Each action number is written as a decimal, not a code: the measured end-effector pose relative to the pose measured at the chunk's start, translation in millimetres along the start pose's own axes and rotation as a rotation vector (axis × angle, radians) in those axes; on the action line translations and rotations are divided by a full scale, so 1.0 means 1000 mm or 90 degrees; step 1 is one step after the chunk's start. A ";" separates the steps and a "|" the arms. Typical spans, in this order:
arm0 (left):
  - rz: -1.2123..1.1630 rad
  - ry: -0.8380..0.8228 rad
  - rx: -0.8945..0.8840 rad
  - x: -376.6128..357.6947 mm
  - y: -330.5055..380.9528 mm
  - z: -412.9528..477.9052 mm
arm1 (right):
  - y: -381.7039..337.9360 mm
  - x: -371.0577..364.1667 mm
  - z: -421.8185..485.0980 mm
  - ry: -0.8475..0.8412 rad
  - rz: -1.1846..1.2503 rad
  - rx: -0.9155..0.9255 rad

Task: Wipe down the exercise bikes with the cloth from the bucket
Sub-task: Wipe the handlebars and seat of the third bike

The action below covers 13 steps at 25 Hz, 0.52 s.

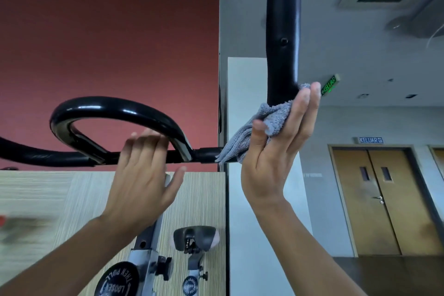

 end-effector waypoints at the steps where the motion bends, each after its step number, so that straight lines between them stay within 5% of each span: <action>1: 0.023 -0.043 -0.019 -0.009 0.001 0.002 | 0.003 0.000 -0.004 0.008 0.007 -0.015; 7: 0.044 -0.045 -0.064 -0.021 0.001 0.002 | 0.020 -0.001 -0.042 0.049 -0.034 -0.167; 13: 0.018 0.001 -0.074 -0.021 -0.003 0.001 | 0.018 -0.013 -0.086 0.226 -0.066 -0.396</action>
Point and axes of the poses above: each hand's wrist, its own z-axis towards the middle knuckle, its own x-axis out of the back of the hand, y = z × x, the point moved 7 cm from there along z, towards the middle knuckle, and after that the axes turned 13 degrees about y, right-handed, at the moved point
